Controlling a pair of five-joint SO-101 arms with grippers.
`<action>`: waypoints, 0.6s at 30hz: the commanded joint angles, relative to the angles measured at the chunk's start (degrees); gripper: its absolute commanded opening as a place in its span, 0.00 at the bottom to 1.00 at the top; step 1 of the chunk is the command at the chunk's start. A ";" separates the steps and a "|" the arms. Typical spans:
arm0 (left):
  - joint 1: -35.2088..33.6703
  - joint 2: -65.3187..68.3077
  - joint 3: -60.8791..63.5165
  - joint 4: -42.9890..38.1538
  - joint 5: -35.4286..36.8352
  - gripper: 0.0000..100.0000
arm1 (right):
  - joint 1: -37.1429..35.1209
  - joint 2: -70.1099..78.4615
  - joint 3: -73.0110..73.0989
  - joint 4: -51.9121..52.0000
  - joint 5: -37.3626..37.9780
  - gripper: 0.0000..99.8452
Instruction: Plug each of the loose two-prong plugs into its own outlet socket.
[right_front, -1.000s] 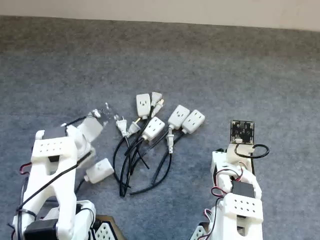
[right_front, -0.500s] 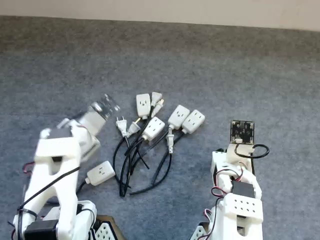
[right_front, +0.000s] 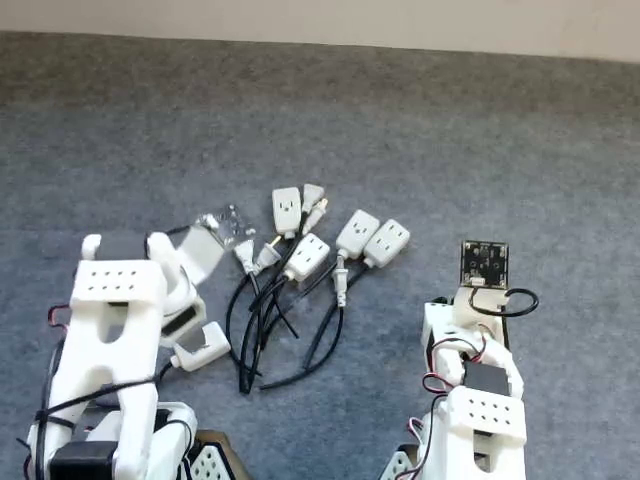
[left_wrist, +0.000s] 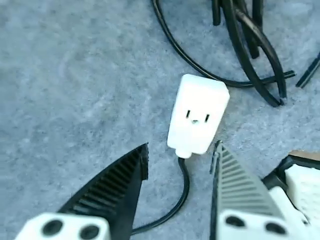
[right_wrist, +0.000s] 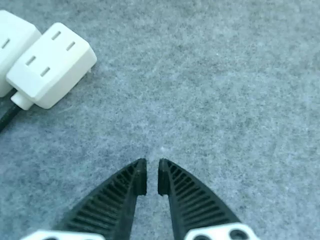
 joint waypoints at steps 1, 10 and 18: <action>0.57 -0.84 6.90 -8.70 -0.70 0.21 | -0.31 -0.75 -0.22 -1.01 0.70 0.06; -4.44 -0.75 13.23 -24.97 -0.97 0.21 | -0.31 -0.75 -0.22 -1.01 0.70 0.06; -12.62 -0.75 5.05 -21.63 -7.74 0.21 | -0.31 -0.75 -0.22 -1.01 0.70 0.06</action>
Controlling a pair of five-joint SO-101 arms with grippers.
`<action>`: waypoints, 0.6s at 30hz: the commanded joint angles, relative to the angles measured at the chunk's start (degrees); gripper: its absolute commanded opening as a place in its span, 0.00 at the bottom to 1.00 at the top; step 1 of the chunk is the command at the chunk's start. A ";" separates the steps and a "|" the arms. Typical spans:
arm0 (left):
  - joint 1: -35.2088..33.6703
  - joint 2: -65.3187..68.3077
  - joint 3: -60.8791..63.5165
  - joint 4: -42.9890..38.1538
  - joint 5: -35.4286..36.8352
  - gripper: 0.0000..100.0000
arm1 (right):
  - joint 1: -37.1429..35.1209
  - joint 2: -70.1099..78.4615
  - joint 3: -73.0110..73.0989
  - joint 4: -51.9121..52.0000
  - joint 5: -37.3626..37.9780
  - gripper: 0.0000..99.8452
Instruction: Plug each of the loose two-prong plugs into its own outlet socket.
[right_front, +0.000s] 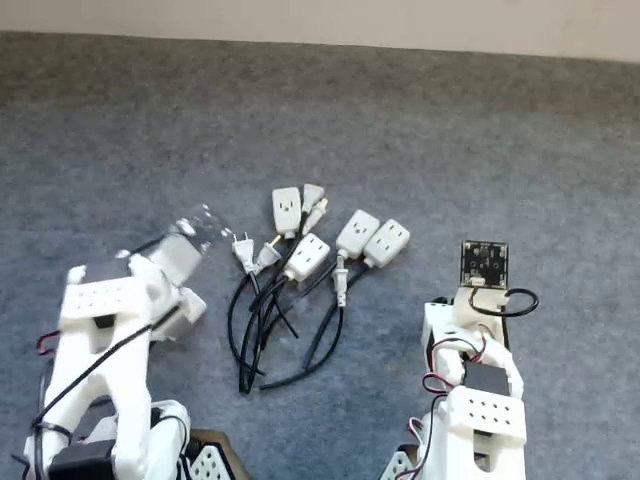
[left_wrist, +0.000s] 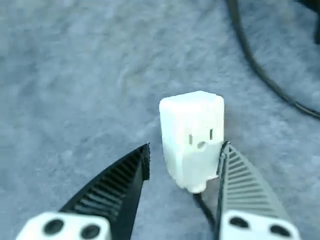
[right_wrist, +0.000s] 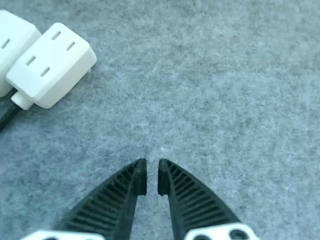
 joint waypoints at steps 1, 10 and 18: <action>-3.91 -0.75 -6.64 2.99 -1.93 0.21 | -0.31 -0.75 -0.22 -1.01 0.70 0.06; -5.05 -0.66 -11.74 2.81 -1.49 0.21 | -0.31 -0.75 -0.22 -1.01 0.70 0.06; -5.14 7.25 -7.25 -3.52 -1.49 0.21 | -0.31 -0.75 -0.22 -1.01 0.70 0.06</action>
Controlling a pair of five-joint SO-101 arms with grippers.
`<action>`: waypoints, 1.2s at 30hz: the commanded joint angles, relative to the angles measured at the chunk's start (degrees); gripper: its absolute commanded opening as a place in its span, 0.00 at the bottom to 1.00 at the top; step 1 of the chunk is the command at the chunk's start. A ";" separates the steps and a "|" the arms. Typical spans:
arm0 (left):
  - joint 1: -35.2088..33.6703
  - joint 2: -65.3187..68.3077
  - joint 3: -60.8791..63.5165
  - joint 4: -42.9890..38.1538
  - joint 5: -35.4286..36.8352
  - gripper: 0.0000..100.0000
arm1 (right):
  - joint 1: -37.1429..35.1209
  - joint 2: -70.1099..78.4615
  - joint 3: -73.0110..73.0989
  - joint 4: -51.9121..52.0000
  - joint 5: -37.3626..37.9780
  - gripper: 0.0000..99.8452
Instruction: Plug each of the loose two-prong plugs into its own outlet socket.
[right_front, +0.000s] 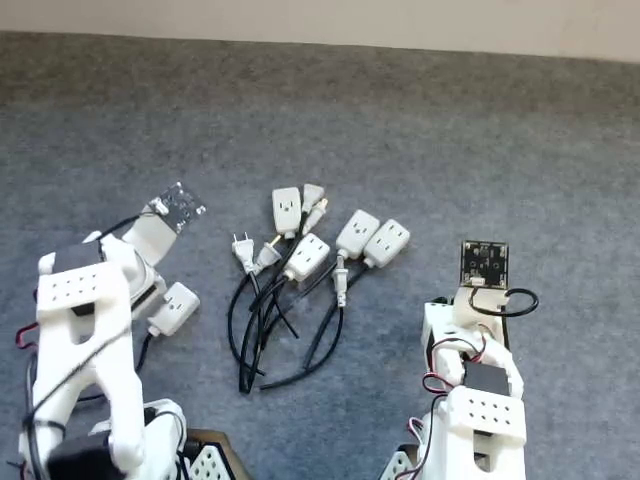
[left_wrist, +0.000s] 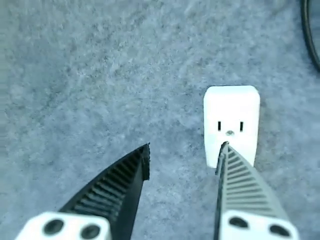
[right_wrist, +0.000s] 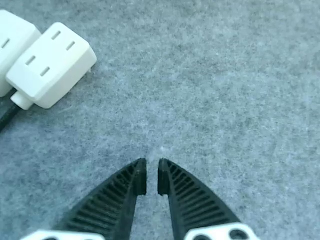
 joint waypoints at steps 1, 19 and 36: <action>-0.48 6.90 0.31 -6.59 0.09 0.21 | -0.31 -0.75 -0.22 -1.01 0.70 0.06; -5.05 31.43 -35.82 13.63 2.46 0.21 | -0.31 -0.75 -0.22 -1.01 0.70 0.06; 10.86 2.95 -5.58 15.03 -0.35 0.21 | -0.31 -0.75 -0.22 -1.01 0.79 0.06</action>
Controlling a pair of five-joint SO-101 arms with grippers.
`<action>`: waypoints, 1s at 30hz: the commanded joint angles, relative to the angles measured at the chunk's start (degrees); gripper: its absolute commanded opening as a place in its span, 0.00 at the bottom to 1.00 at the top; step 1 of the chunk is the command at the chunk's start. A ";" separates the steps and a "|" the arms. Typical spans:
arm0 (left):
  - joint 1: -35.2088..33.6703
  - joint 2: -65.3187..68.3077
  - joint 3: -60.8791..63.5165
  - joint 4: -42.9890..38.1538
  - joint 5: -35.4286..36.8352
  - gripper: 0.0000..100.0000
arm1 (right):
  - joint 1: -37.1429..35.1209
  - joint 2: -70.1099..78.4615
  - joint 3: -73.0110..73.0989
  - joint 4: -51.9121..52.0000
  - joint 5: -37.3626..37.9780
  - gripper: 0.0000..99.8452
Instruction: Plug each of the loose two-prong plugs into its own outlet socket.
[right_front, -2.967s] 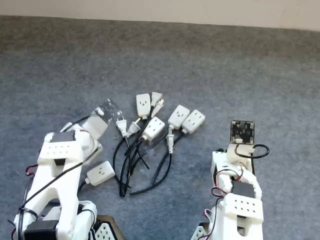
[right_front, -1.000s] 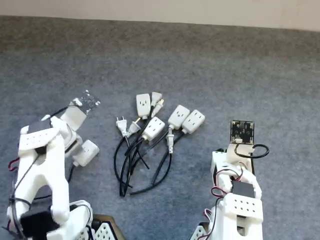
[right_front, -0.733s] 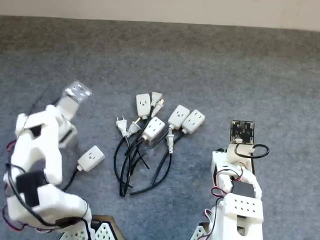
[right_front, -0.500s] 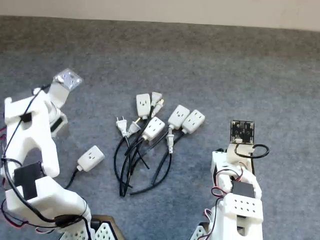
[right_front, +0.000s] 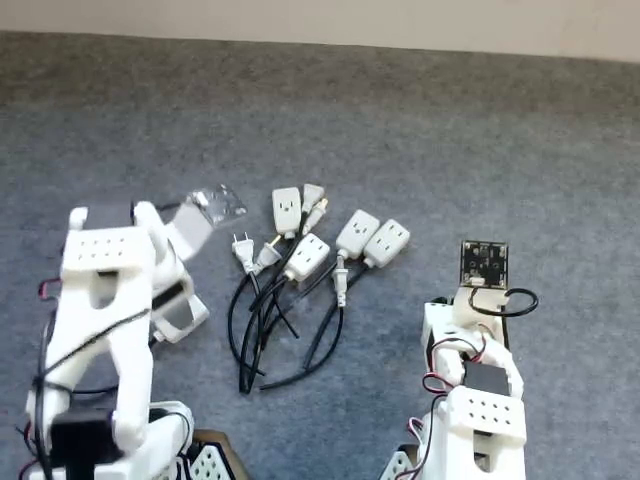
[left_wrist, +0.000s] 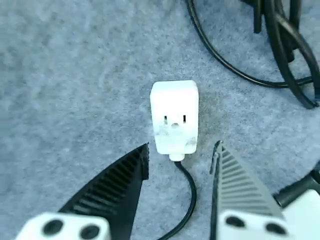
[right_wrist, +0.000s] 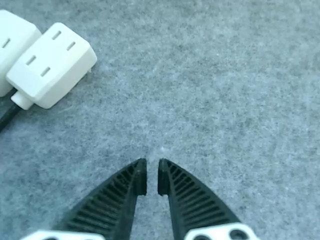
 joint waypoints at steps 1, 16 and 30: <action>0.66 -3.56 7.69 -7.38 -0.26 0.21 | -0.31 -0.75 -0.22 -1.01 0.70 0.06; -7.60 -3.56 3.82 -12.66 -0.62 0.21 | -0.31 -0.75 -0.13 -1.01 2.37 0.06; -7.60 -3.56 16.48 -28.57 -0.26 0.21 | -0.31 -0.75 -0.13 -1.01 2.46 0.06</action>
